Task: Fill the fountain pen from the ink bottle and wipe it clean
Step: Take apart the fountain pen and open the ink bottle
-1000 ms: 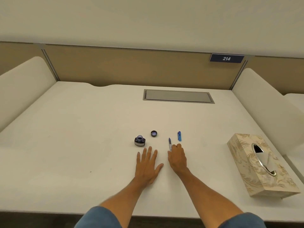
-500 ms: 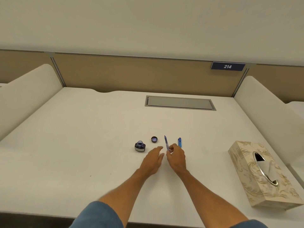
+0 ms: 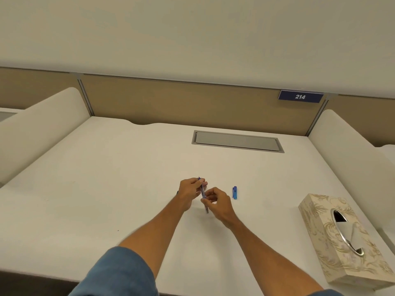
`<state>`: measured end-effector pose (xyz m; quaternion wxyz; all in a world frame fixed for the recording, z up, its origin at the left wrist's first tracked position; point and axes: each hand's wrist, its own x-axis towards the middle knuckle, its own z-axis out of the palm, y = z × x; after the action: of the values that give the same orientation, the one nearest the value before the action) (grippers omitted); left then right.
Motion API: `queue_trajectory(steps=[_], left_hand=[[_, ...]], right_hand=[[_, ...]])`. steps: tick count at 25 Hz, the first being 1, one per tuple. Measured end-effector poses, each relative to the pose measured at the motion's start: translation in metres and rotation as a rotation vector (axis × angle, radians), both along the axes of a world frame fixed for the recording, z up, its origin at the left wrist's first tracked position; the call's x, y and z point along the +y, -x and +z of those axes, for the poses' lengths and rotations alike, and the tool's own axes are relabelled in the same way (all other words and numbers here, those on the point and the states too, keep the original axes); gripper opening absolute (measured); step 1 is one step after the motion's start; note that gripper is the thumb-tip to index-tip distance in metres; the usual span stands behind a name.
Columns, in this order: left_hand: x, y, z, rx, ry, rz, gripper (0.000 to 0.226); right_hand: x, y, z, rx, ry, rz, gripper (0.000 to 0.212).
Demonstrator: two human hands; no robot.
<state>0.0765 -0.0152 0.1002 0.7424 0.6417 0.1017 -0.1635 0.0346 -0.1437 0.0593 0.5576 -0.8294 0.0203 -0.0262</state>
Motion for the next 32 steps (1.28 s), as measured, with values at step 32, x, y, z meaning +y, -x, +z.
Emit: queue_trajectory(steps=[32], left_hand=[[0.068,-0.087,0.014,-0.163,0.113,-0.182,0.022]], right_hand=[[0.061,-0.070,0.040,0.133,-0.301,-0.034,0.026]])
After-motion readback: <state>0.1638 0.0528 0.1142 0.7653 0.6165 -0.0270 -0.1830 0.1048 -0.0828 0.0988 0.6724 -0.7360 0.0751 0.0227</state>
